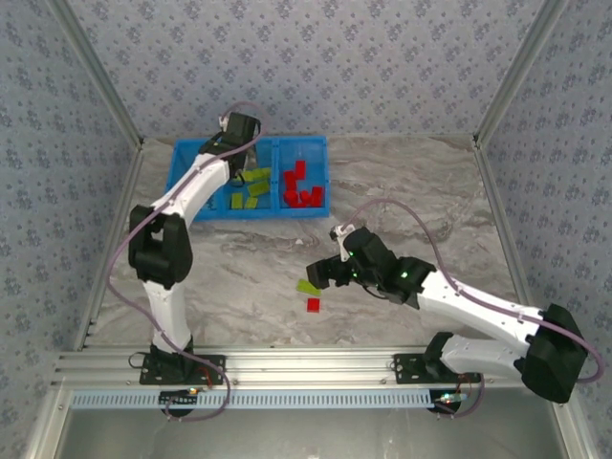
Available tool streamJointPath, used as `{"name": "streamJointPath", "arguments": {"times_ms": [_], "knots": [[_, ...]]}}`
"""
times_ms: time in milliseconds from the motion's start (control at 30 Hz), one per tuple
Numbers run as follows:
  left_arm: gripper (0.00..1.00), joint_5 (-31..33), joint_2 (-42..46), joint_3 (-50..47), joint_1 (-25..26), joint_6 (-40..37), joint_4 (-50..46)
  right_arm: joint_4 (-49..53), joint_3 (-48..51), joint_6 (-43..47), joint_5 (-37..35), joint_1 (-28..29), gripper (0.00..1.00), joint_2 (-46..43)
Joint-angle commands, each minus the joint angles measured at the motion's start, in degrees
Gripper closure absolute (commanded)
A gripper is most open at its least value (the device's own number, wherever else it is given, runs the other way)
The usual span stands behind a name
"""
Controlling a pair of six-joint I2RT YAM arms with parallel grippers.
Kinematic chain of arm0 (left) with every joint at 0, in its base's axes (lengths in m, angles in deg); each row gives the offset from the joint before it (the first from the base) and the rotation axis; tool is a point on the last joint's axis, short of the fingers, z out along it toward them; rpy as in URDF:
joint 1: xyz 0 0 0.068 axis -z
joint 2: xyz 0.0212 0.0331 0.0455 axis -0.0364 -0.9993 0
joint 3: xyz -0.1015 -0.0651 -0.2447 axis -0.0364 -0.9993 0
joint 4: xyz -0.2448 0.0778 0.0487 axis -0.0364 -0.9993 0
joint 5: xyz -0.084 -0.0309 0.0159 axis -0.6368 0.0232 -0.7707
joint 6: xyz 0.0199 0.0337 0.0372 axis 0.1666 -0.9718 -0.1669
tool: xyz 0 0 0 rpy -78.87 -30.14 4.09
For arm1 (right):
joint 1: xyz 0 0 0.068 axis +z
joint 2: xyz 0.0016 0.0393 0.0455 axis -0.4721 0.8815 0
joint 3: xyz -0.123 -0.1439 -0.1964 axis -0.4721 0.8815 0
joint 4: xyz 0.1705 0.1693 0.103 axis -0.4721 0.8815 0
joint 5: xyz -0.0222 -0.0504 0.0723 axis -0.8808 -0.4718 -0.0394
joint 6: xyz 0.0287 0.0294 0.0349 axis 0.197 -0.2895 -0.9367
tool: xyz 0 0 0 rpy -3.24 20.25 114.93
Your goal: Sort the legos into containers by color
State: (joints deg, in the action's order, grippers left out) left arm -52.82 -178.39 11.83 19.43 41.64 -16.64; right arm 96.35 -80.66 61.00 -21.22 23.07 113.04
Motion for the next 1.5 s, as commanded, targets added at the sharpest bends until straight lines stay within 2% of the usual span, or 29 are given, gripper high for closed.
{"name": "streamJointPath", "arguments": {"times_ms": [0, 200, 267, 333, 433, 633, 700, 933, 1100, 1167, 1333, 1467], "knots": [[0.43, -2.6, 13.5, -7.0, 4.5, -1.9, 1.3, -0.9, -2.3, 0.9, -0.6, -0.5, 0.02, 3.2], [0.43, -7.0, 38.1, -28.2, 13.5, -11.4, 6.8, -2.2, -4.1, 4.6, 0.4, -0.5, 0.02, 10.9], [0.42, -11.0, 46.9, -34.8, 16.9, -17.4, 7.9, -3.0, -4.7, 6.1, 1.4, -0.3, 0.02, 14.0], [0.39, -18.2, 53.3, -39.0, 18.7, -23.9, 5.5, -3.2, -5.8, 7.5, 2.2, 0.0, 0.02, 17.2], [0.31, -28.7, 60.2, -44.0, 19.3, -35.1, -0.4, -2.2, -8.2, 10.3, 2.9, 1.0, 0.02, 22.6], [0.01, -39.9, 68.5, -56.4, 19.5, -59.5, -2.0, 2.4, -12.9, 15.2, -2.4, 5.1, 0.05, 31.1], [0.01, -42.5, 69.7, -58.5, 19.6, -64.2, -3.1, 4.3, -13.9, 15.2, -2.6, 5.5, 0.09, 32.7], [0.01, -43.0, 70.0, -60.0, 19.5, -65.9, -7.2, 8.0, -12.0, 14.0, -4.1, 6.1, 0.25, 33.8], [0.01, -43.6, 70.0, -61.5, 19.5, -66.9, -7.2, 8.5, -11.4, 13.1, -5.3, 6.2, 0.53, 33.9], [0.01, -42.7, 70.1, -61.5, 19.5, -67.4, -7.2, 9.3, -12.7, 12.5, -5.0, 5.8, 0.61, 34.1], [0.01, -40.0, 72.2, -62.5, 19.5, -67.9, -5.9, 9.0, -16.3, 12.5, -5.0, 5.4, 0.66, 31.3], [0.01, -36.7, 77.0, -64.4, 19.5, -67.7, -0.5, 3.7, -19.4, 14.5, -7.1, 4.3, 0.66, 27.1]]}}
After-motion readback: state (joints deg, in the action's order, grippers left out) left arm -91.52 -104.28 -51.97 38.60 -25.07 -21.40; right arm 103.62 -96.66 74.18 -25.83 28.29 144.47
